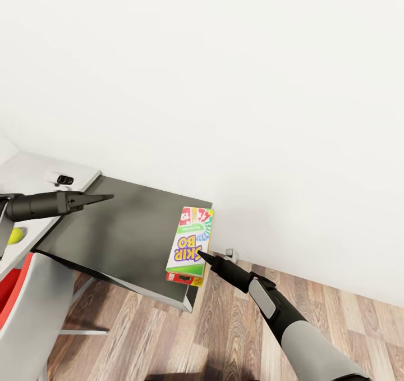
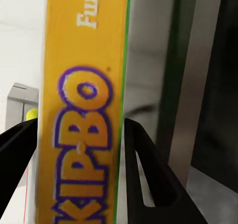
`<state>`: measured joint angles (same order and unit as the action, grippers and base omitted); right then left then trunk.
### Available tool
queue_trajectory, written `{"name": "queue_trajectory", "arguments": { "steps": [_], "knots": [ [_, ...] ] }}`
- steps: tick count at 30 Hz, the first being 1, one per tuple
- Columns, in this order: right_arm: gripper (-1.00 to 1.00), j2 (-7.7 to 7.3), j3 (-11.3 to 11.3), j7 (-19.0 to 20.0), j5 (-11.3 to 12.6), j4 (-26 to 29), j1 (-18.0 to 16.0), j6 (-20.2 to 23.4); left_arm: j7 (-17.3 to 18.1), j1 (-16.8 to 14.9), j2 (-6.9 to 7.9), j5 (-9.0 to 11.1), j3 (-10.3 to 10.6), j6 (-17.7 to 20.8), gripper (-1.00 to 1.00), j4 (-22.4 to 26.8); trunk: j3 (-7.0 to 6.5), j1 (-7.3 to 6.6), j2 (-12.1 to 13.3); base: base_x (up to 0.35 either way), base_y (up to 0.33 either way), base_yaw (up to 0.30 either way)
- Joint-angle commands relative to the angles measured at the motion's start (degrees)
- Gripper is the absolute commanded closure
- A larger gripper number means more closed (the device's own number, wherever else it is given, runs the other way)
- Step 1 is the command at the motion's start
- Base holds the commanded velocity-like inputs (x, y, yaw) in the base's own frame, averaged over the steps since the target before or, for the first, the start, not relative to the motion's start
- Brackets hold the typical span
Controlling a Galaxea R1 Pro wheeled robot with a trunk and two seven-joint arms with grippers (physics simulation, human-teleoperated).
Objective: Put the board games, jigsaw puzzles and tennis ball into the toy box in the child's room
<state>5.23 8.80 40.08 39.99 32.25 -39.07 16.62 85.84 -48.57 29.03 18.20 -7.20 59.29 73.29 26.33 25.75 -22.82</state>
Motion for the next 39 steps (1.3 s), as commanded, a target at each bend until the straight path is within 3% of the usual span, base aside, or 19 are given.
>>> {"name": "queue_trajectory", "arguments": {
  "steps": [1, 39],
  "knots": [
    [1.00, -0.02, 0.08, 0.01, 0.62, 0.01, -0.04, 0.52, 0.18, -0.03, 0.27, 0.06, -0.01, 0.62, -1.00, 0.01, 0.07, 0.03, -0.09, 0.000, 0.000, 0.000],
    [1.00, 0.05, 0.08, 0.79, 0.62, 0.01, 0.05, 0.34, 0.21, -0.03, 0.66, 0.08, 0.08, 0.65, -1.00, 0.63, -3.19, 0.03, -0.09, -0.026, 0.000, 0.000]
  ]
}}
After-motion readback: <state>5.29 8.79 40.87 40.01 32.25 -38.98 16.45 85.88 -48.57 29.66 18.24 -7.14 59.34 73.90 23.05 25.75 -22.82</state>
